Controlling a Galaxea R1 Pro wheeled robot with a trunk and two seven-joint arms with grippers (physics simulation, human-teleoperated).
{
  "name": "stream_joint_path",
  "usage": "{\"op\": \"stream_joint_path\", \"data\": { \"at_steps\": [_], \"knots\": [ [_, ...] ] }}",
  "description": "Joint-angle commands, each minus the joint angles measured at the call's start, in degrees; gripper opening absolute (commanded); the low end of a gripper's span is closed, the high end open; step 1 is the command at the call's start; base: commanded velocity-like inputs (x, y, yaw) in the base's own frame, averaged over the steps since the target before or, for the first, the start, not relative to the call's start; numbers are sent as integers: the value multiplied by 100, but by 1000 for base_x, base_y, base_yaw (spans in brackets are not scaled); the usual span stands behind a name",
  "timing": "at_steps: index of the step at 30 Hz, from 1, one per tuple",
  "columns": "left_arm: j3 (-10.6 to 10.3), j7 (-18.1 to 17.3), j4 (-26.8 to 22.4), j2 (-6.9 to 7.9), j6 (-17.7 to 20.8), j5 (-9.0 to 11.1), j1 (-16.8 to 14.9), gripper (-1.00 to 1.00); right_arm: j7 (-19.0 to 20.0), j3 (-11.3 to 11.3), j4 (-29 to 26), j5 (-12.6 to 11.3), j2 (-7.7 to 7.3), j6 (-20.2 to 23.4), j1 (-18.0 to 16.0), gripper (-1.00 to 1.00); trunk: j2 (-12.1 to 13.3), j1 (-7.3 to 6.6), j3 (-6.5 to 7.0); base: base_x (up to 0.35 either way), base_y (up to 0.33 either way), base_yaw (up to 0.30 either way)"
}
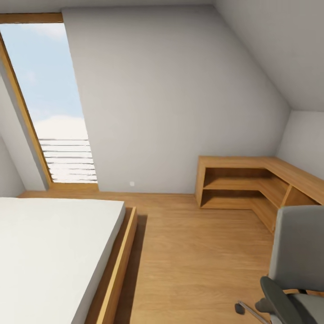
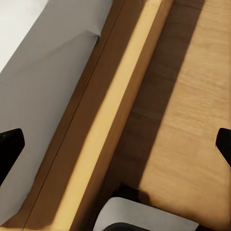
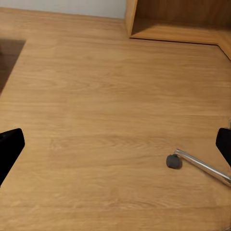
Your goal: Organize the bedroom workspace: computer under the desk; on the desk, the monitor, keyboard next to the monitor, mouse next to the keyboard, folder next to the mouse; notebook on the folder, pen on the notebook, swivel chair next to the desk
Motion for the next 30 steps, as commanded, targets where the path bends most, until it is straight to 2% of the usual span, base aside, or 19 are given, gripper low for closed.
{"op": "stream_joint_path", "data": {
  "at_steps": [1,7,20,30],
  "knots": [
    [-49,52,-13,5,-7,12,-2,100,-34,49,2,-26,2,-8,-4,100,-4,4,-7,329,2,0],
    [-49,52,-12,5,-7,12,-2,100,-35,46,0,-27,2,-8,-4,100,-4,4,-7,235,1,0],
    [-49,52,-12,5,-7,12,-2,100,-36,40,-7,-29,-7,-8,-4,100,-4,4,-7,62,0,0],
    [-49,52,-13,5,-7,12,-2,100,-36,40,-7,-28,-7,-8,-4,100,-4,4,-7,260,0,0]
  ]
}}
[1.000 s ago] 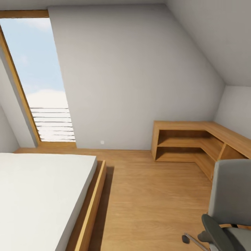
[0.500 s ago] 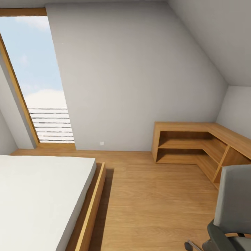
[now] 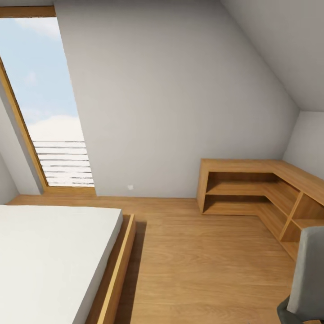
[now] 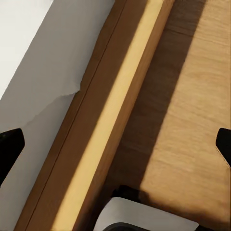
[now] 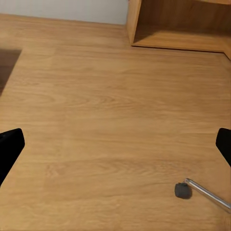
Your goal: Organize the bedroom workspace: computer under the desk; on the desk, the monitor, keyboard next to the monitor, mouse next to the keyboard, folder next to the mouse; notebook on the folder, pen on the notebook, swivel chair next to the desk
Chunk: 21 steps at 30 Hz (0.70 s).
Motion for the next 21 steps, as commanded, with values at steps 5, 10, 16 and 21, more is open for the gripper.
{"op": "stream_joint_path", "data": {
  "at_steps": [5,10,16,21],
  "knots": [
    [-49,52,-13,5,-7,12,-2,100,-33,49,2,-25,2,-8,-4,100,-4,3,-7,311,0,0],
    [-49,52,-13,5,-7,12,-2,100,-33,49,2,-25,2,-8,-4,100,-4,3,-7,318,0,0],
    [-49,52,-12,5,-7,12,-2,100,-33,49,2,-25,2,-8,-4,100,-4,3,-7,320,0,0],
    [-49,52,-13,5,-4,14,-2,100,-33,49,2,-25,7,-8,-4,100,-4,3,-7,321,0,0]
  ]
}}
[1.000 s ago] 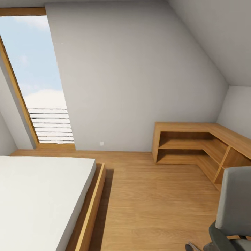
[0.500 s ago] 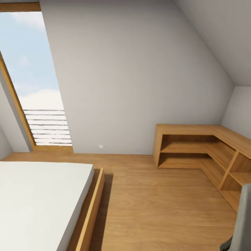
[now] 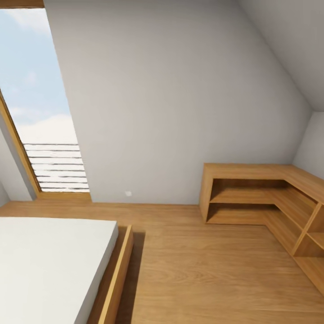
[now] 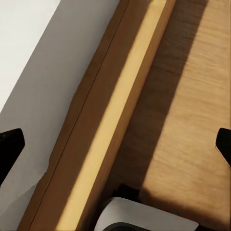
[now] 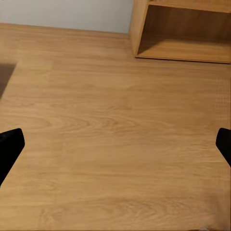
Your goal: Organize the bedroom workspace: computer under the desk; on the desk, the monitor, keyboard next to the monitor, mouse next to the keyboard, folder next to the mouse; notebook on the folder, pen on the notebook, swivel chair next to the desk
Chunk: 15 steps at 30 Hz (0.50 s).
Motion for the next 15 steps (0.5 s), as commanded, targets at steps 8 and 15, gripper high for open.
{"op": "stream_joint_path", "data": {
  "at_steps": [8,15],
  "knots": [
    [-49,52,-12,5,-2,17,-2,100,-33,49,2,-25,5,-8,-4,100,-4,4,-7,321,-10,0],
    [-49,52,-12,5,-1,17,-2,100,-33,49,2,-25,1,-8,-4,100,-4,4,-7,321,-90,0]
  ]
}}
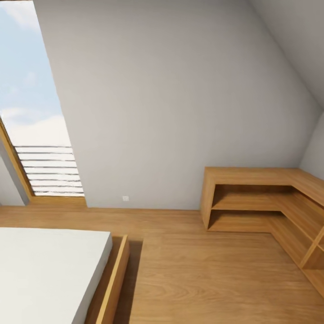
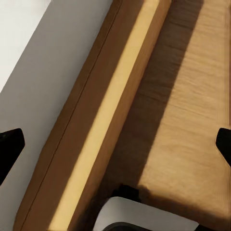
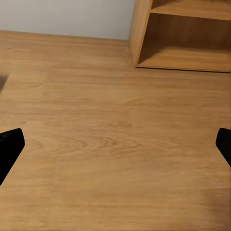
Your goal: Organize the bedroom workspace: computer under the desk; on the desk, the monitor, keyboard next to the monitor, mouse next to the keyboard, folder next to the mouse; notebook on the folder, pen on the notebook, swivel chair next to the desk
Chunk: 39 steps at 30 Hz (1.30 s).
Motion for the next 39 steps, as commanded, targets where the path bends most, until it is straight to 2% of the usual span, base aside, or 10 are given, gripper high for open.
{"op": "stream_joint_path", "data": {
  "at_steps": [1,27,39],
  "knots": [
    [-49,52,-11,5,-8,12,-2,100,-33,50,1,-25,1,-6,-3,100,-3,3,-7,319,-139,0],
    [-49,52,-5,5,-8,16,-2,100,-33,49,1,-25,-3,-6,-3,100,-3,3,-7,297,-187,0],
    [-49,52,-5,12,-8,16,-2,100,-33,50,1,-25,-3,-6,-3,100,-3,3,-7,317,59,0]
  ]
}}
